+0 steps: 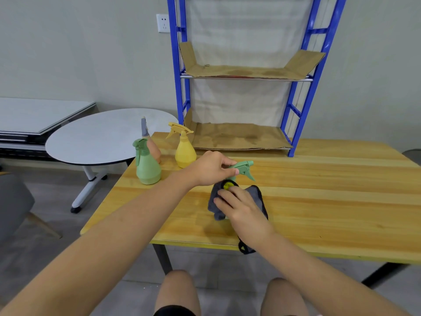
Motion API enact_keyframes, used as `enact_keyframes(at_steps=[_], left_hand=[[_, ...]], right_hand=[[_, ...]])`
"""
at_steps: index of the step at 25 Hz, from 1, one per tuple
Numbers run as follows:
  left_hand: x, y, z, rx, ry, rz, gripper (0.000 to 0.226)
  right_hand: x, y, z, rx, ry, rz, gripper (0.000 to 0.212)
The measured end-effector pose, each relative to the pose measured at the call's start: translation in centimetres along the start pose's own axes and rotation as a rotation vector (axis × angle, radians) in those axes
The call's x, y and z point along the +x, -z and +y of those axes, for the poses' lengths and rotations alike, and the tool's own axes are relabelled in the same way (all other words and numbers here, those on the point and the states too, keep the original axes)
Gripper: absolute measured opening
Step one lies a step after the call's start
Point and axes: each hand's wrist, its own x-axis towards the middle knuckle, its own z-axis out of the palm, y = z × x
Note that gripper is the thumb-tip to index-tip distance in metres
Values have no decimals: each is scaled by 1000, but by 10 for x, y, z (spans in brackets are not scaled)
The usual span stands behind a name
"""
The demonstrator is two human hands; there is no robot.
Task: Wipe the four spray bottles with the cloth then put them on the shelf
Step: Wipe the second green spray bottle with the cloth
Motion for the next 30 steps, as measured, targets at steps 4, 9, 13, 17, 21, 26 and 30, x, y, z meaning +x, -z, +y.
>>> enact_keyframes(at_steps=[4, 9, 13, 17, 21, 26, 30], left_hand=[[-3, 1, -3, -18, 1, -13, 31], [-2, 1, -1, -7, -29, 3, 32], [-3, 0, -6, -37, -23, 1, 32], [-4, 2, -5, -47, -10, -12, 32], [-2, 5, -3, -28, -12, -34, 30], [0, 1, -9, -71, -11, -27, 29], [1, 4, -4, -52, -18, -30, 34]], right_hand=[[-12, -6, -11, -121, 154, -187, 22], [20, 1, 1, -111, 52, -136, 19], [-3, -16, -16, -138, 46, -168, 19], [-15, -15, -21, -84, 119, -317, 12], [16, -1, -5, -41, -7, -117, 22], [-11, -13, -28, -55, 79, -312, 10], [25, -2, -18, -37, -76, -178, 22]])
